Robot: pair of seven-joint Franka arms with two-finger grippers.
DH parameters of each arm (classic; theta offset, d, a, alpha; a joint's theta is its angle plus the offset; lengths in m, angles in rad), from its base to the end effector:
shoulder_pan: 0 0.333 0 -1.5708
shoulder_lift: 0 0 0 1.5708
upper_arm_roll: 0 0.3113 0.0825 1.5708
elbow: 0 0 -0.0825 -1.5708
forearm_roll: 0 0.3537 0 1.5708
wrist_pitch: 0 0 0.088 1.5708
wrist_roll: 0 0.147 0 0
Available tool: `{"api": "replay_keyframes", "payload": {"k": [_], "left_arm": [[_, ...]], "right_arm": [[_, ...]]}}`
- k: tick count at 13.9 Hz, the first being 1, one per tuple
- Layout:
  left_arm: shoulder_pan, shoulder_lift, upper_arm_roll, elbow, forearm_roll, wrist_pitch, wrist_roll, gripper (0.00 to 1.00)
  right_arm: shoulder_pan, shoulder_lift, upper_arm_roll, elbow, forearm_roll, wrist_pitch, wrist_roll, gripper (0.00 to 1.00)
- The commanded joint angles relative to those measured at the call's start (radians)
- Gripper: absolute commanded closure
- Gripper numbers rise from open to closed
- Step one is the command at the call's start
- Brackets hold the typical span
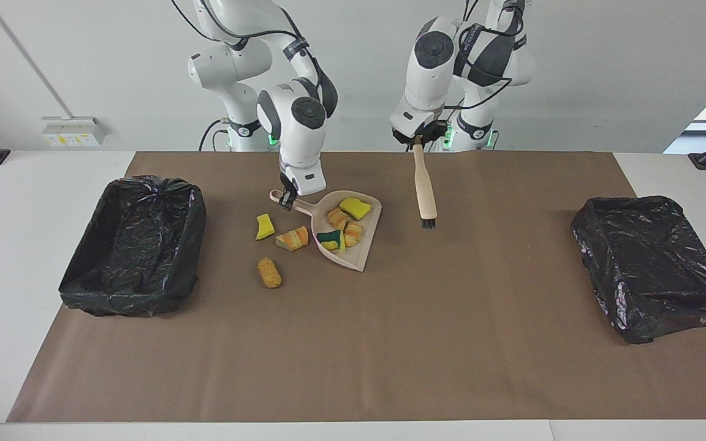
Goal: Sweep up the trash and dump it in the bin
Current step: 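Carry the loaded dustpan to the trash bag with the right gripper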
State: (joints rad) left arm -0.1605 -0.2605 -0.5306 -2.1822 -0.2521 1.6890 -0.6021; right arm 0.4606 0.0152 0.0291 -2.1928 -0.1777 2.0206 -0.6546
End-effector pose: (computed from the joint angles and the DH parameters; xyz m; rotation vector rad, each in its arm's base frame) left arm 0.2958 -0.2978 0.4320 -3.0490 -0.0099 0.4262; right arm 0.4319 0.2113 0.3393 2.4371 1.7340 -0.2986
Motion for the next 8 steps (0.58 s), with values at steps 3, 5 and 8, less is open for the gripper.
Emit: {"api": "replay_keyframes", "payload": {"k": [3, 5, 8], "left_arm": [[-0.071, -0.135, -0.072, -0.169, -0.113, 0.121, -0.114, 1.00], [-0.071, -0.137, -0.178, -0.218, -0.157, 0.214, -0.197, 1.00], [-0.071, -0.132, -0.297, -0.249, -0.242, 0.290, -0.248, 1.00]], "right_arm": [[-0.059, -0.089, 0.000, 0.025, 0.041, -0.063, -0.019, 1.00], [-0.092, -0.135, -0.003, 0.030, 0.043, -0.100, -0.025, 1.00], [-0.198, -0.188, -0.037, 0.089, 0.113, -0.186, -0.156, 1.00]]}}
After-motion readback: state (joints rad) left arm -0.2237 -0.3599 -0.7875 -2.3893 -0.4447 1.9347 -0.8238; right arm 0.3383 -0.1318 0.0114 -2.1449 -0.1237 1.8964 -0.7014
